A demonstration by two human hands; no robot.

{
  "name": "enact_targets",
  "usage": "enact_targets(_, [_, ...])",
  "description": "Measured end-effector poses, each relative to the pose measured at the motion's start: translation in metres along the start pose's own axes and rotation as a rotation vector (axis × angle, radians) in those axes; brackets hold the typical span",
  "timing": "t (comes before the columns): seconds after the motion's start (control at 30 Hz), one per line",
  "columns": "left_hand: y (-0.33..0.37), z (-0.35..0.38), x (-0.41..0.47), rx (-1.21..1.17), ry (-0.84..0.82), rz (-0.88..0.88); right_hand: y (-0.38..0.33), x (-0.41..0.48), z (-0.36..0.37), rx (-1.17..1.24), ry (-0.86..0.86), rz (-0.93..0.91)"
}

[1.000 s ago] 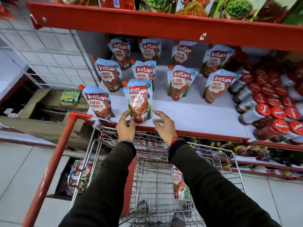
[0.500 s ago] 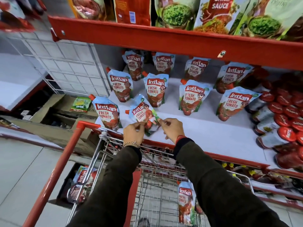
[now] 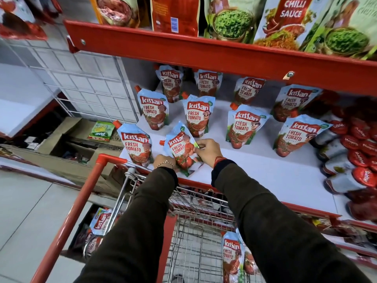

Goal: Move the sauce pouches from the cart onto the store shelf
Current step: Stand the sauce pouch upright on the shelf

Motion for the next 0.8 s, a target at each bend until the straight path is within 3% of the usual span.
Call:
enact_targets(0.03, [-0.002,0.004,0.001,0.103,-0.007,0.061,0.002,-0.002,-0.001,0.014,0.003,-0.001])
enact_targets(0.07, [-0.003,0.008,0.004,0.076,-0.029,0.125,0.003,-0.005,-0.002,0.031,0.005,0.0])
enact_targets(0.13, [-0.01,0.007,0.007,-0.08,0.017,0.054,0.007,-0.013,-0.004,0.088,0.015,0.001])
enact_targets(0.27, [-0.007,-0.006,-0.012,-0.175,0.189,0.197,0.01,-0.037,-0.015,0.19,0.108,-0.027])
enact_targets(0.37, [0.004,-0.018,-0.036,-0.25,0.246,0.403,0.02,-0.054,-0.023,0.24,0.212,0.028])
enact_targets(0.5, [0.009,-0.028,-0.052,-0.176,0.302,0.59,0.027,-0.066,-0.022,0.23,0.26,0.068])
enact_targets(0.8, [0.008,-0.037,-0.049,-0.222,0.268,0.605,0.021,-0.074,-0.013,0.236,0.259,0.077])
Point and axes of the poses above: each hand's wrist, its own x-axis towards the middle knuckle, its own z-axis out of the palm, y = z × x, the point moved 7 cm from there along x, towards the middle knuckle, and after that the axes turned 3 degrees about y, right-handed, at the moved point
